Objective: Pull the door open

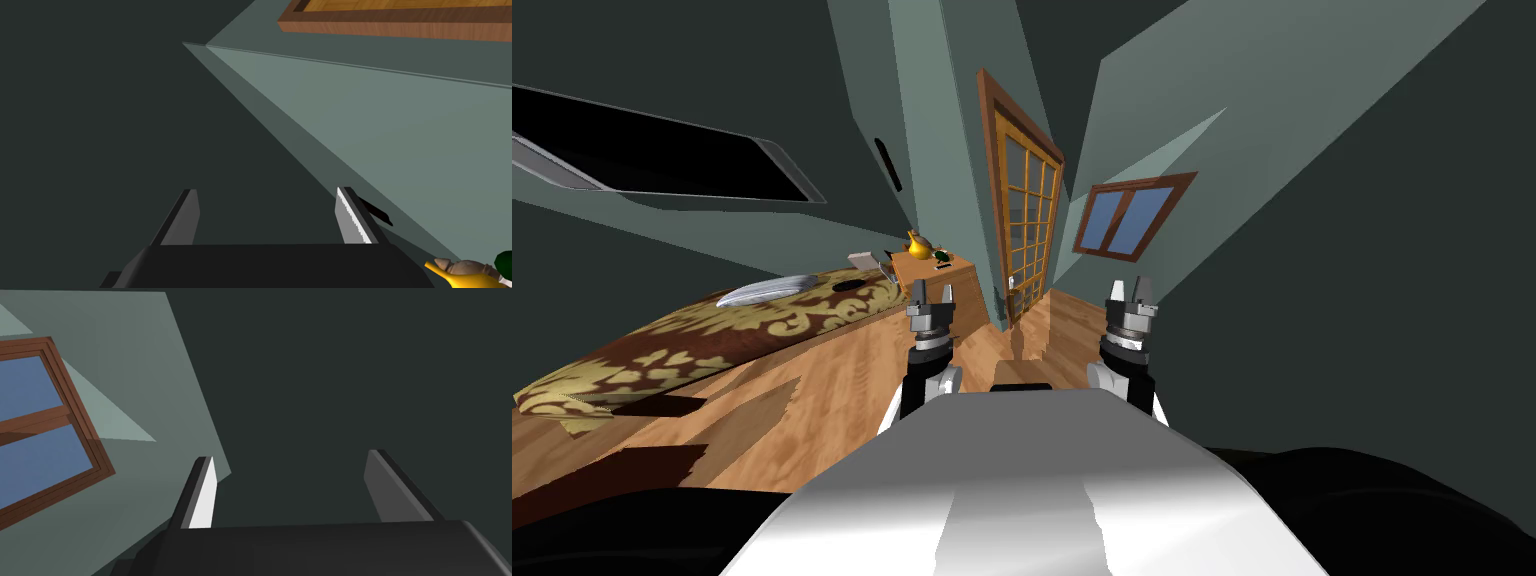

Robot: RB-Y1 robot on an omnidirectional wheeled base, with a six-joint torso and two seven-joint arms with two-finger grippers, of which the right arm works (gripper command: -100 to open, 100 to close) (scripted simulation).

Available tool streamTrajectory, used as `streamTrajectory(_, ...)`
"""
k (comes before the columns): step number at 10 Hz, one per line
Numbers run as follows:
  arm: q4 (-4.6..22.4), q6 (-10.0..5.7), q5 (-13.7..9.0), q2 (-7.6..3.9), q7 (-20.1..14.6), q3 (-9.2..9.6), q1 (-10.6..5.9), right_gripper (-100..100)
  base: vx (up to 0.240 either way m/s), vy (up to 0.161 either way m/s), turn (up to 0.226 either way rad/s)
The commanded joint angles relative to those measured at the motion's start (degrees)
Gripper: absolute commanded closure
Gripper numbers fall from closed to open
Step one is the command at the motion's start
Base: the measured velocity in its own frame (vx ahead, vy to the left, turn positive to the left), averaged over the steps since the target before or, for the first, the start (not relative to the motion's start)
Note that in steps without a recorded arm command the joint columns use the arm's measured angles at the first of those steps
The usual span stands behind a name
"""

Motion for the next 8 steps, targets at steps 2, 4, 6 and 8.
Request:
streamTrajectory(2,2.89,-0.6,0.86,-0.93,1.67,-0.14,-0.87,-100,0.07,-0.035,0.083)
streamTrajectory(4,5.38,-1.12,1.61,-1.64,3.11,-0.27,-1.62,-100,0.089,0.015,0.074)
streamTrajectory(6,7.64,-1.59,2.28,-2.21,4.42,-0.38,-2.3,-100,0.082,-0.002,0.064)
streamTrajectory(8,9.95,-2.07,2.98,-2.78,5.76,-0.49,-3.0,-100,0.069,-0.005,0.066)
